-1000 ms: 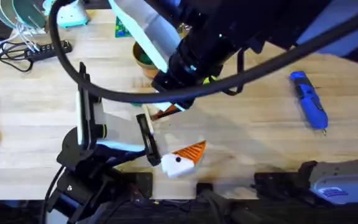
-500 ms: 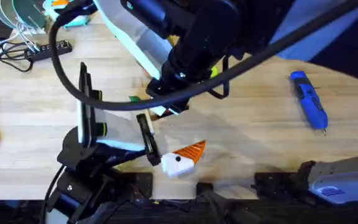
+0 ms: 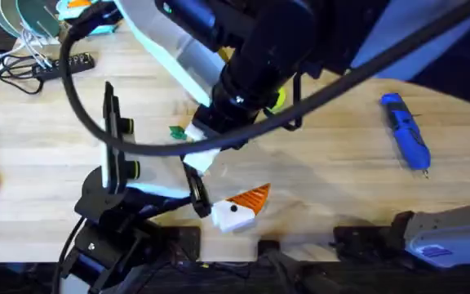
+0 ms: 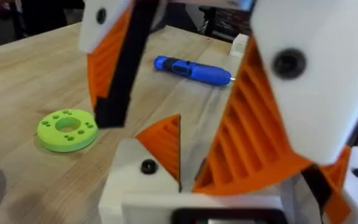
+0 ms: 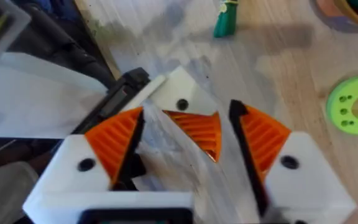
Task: Pick up the gripper from the table and insert it into the empty holder that is missing its gripper. Then pick up a screw, insert it into the mounting hole, and use the screwdriver to tighten it. Finally, clean up the table by picking up the vegetable and placing it into the bucket.
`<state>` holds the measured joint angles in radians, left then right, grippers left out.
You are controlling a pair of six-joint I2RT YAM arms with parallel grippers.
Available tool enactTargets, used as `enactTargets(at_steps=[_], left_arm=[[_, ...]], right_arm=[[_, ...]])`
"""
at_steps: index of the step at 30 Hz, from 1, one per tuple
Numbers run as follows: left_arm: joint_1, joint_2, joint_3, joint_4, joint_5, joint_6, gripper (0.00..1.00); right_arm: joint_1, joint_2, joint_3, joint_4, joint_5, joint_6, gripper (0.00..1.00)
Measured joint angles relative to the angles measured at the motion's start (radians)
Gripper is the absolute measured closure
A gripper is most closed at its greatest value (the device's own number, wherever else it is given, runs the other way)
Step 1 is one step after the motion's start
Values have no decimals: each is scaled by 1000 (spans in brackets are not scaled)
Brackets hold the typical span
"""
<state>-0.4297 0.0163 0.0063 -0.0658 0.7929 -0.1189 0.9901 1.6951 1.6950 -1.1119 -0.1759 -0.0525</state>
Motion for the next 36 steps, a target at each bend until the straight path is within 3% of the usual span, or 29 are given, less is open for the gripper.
enactTargets(at_steps=[2,3,9,20,29,36], left_arm=[[0,-3,0,0,0,4,8],[0,-5,0,0,0,6,8],[0,-5,0,0,4,12,8],[0,-5,0,0,5,14,9],[0,-5,0,0,5,14,8],[0,-5,0,0,5,14,8]], right_arm=[[-13,-1,8,-12,19,-1,48],[-21,-1,9,-15,19,0,22],[-62,-49,12,-74,4,-13,10],[-283,-231,4,-147,18,-39,9],[-362,-463,-274,-9,-19,-57,7],[-373,-728,-540,153,-147,-64,9]])
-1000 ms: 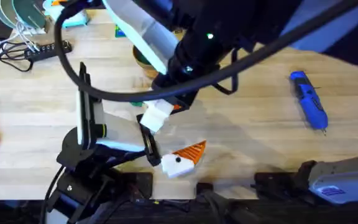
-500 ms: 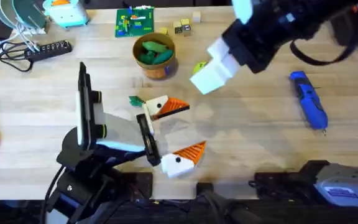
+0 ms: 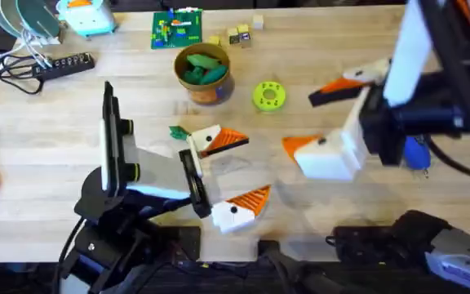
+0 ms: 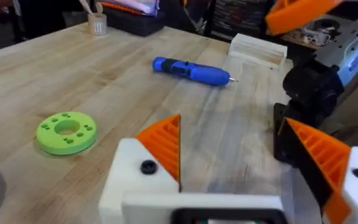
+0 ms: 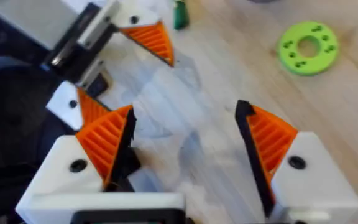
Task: Pick up the gripper from the table and insert it into the empty holder that is missing its gripper. Then pick up a screw, insert it into the mounting hole, and use the screwdriver to tighten it. Finally, clean up the table by picking up the vegetable and placing it into the bucket.
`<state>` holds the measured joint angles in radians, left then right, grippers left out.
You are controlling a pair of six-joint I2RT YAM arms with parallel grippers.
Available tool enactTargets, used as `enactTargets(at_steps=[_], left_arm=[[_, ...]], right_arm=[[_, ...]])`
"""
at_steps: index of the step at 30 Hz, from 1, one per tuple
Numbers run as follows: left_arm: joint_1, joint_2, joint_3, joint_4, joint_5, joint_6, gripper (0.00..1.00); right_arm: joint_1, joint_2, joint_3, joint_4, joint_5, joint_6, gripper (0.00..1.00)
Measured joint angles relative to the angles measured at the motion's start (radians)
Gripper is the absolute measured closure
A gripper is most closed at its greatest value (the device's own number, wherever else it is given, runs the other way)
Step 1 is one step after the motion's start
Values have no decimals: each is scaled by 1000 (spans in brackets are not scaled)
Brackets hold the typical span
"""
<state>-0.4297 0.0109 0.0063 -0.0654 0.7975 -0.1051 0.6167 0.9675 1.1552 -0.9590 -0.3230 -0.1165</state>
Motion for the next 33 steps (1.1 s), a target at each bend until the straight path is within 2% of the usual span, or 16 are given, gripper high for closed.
enactTargets(at_steps=[7,12,14,16,17,20,22,24,33], left_arm=[[0,0,0,0,0,0,8],[0,0,0,0,0,0,7],[0,0,0,0,0,0,51],[0,0,0,0,0,1,131],[0,0,0,0,1,-1,220],[0,0,0,0,3,0,700],[0,0,0,0,2,4,960],[0,0,0,0,1,4,986],[0,0,0,0,1,4,984]], right_arm=[[0,-170,-172,46,-173,-1,7],[0,-256,-240,56,-226,-5,8],[0,-275,-257,62,-234,-5,8],[0,-280,-264,62,-242,-8,8],[0,-280,-266,63,-244,-8,7],[0,-280,-267,65,-247,-8,7],[0,-280,-267,66,-248,-8,7],[0,-280,-267,66,-248,-8,7],[0,-280,-267,76,-225,-11,8]])
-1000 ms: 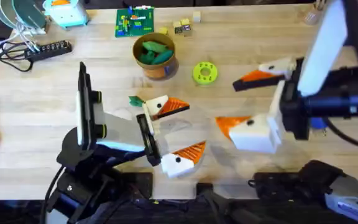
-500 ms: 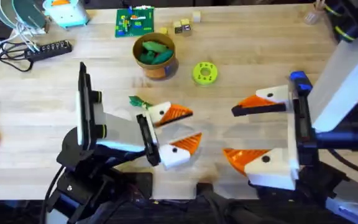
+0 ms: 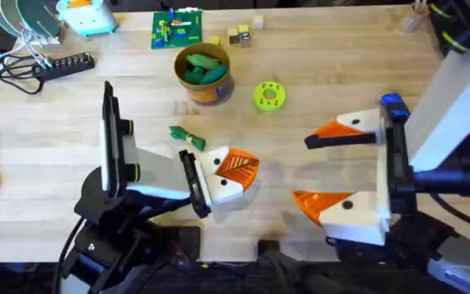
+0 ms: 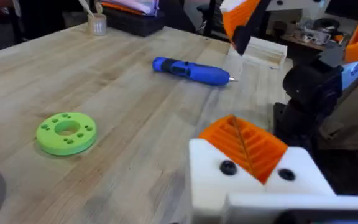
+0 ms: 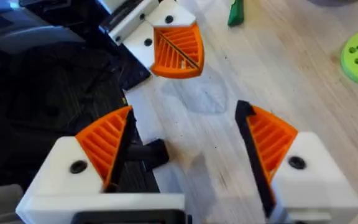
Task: Pick up the gripper from the table and insert it into the empty holder that is missing its gripper. Then pick up a screw, insert it into the mounting hole, and use the screwdriver to tighten it. Finally, clean up the table by picking up the vegetable and placing it into the bucket.
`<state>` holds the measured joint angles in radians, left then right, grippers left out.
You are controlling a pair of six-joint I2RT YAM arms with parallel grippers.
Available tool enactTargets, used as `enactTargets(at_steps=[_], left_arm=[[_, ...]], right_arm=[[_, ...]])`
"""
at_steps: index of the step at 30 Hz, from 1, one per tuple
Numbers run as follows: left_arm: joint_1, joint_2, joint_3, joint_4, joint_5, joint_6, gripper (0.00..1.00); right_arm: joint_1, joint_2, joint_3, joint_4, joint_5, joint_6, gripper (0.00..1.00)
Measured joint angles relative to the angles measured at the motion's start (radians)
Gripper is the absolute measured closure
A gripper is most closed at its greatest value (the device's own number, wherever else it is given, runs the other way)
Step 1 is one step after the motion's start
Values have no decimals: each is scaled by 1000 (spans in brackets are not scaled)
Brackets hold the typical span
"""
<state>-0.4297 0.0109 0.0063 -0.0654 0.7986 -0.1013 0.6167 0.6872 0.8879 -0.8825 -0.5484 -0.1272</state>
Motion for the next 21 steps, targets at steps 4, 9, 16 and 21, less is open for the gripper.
enactTargets(at_steps=[4,9,16,21], left_arm=[[0,0,0,0,0,0,984],[0,0,0,0,0,0,984],[0,0,0,0,0,0,984],[0,0,0,0,-2,0,984]], right_arm=[[0,0,0,22,10,-1,8],[-17,18,0,48,57,1,8],[-225,78,0,47,183,17,10],[-509,168,0,45,288,17,10]])
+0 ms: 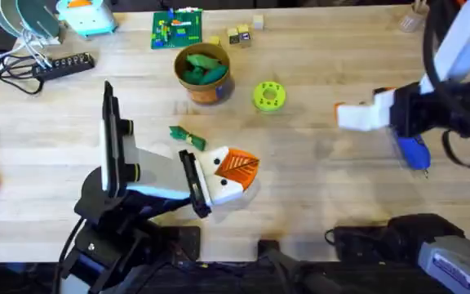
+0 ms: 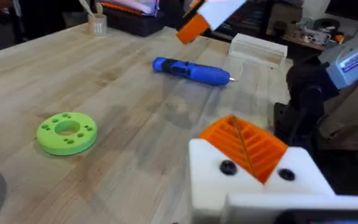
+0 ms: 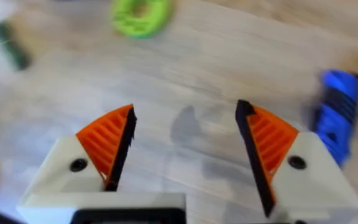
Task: Pick up the gripper from the table and insert it into the empty holder that is missing its gripper. Then pick up a screw, insert it into the mounting hole, and use the screwdriver to tighten it. Finally, clean up the table by picking up the vegetable and placing it into the bucket.
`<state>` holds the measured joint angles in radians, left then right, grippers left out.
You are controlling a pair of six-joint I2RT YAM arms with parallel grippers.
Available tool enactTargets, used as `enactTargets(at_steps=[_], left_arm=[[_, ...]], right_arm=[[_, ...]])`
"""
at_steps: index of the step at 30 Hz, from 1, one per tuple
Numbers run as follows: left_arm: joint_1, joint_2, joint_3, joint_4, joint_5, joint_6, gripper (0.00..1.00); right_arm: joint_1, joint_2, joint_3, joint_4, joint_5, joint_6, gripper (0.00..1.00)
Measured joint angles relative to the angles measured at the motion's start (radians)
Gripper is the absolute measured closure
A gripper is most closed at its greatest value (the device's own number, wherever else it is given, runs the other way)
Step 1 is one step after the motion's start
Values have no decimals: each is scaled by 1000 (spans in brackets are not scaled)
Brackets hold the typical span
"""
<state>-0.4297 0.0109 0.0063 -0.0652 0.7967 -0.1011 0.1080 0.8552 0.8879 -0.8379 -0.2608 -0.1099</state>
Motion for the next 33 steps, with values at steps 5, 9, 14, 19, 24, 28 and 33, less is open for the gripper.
enactTargets(at_steps=[5,9,14,19,24,28,33], left_arm=[[0,0,0,1,-5,0,984],[0,0,0,1,-8,0,984],[0,0,0,1,-8,0,984],[0,0,0,1,-8,0,984],[0,0,0,1,-8,0,984],[0,0,0,1,-8,0,984],[0,0,0,1,-8,0,984]], right_arm=[[-259,184,24,-4,51,-59,10],[-364,375,115,-20,87,-130,10],[-384,591,267,-110,198,-247,10],[-384,727,318,-129,280,-339,10],[-392,797,319,-131,331,-395,10],[-422,833,320,-130,343,-415,11],[-468,881,320,-101,312,-422,10]])
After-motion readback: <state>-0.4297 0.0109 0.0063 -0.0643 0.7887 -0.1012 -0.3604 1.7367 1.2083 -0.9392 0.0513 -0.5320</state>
